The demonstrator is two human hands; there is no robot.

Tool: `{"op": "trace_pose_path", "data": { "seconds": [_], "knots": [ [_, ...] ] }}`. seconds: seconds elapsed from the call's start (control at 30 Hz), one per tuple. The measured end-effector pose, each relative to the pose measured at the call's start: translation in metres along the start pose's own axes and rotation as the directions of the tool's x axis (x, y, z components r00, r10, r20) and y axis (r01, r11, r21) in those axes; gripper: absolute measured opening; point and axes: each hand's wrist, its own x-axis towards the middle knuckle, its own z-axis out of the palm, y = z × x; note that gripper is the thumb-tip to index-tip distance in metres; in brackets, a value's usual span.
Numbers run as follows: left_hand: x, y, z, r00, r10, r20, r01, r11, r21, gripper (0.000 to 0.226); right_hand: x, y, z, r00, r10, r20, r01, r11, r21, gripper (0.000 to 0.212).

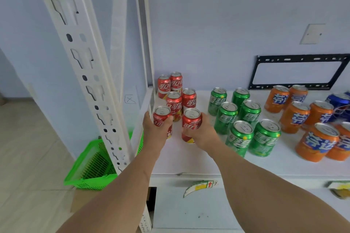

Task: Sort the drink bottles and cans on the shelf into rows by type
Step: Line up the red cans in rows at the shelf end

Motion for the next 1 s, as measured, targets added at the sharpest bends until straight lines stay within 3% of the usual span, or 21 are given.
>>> {"op": "trace_pose_path", "data": {
  "seconds": [0.1,0.2,0.43,0.67,1.0],
  "knots": [
    [0.008,-0.007,0.002,0.999,-0.016,0.048,0.017,1.0,-0.018,0.091,0.007,0.006,0.005,0.999,0.049,-0.017,-0.049,0.998,0.03,0.079],
    [0.014,-0.012,0.005,0.996,0.015,0.091,-0.013,1.0,-0.02,0.075,0.008,0.01,0.004,0.998,0.068,-0.019,-0.067,0.997,0.031,0.078],
    [-0.001,-0.009,0.002,0.995,-0.062,0.076,0.073,0.985,-0.155,0.062,-0.009,0.014,-0.017,0.995,0.097,-0.034,-0.09,0.984,0.154,0.071],
    [-0.036,0.001,-0.012,0.986,-0.133,0.105,0.149,0.975,-0.163,0.081,-0.031,0.009,-0.026,0.994,0.102,-0.029,-0.094,0.974,0.207,0.06],
    [-0.077,0.013,-0.029,0.988,-0.133,0.077,0.145,0.973,-0.18,0.073,-0.057,0.022,-0.016,0.998,0.06,0.024,-0.063,0.984,0.165,0.068]
  ]
}}
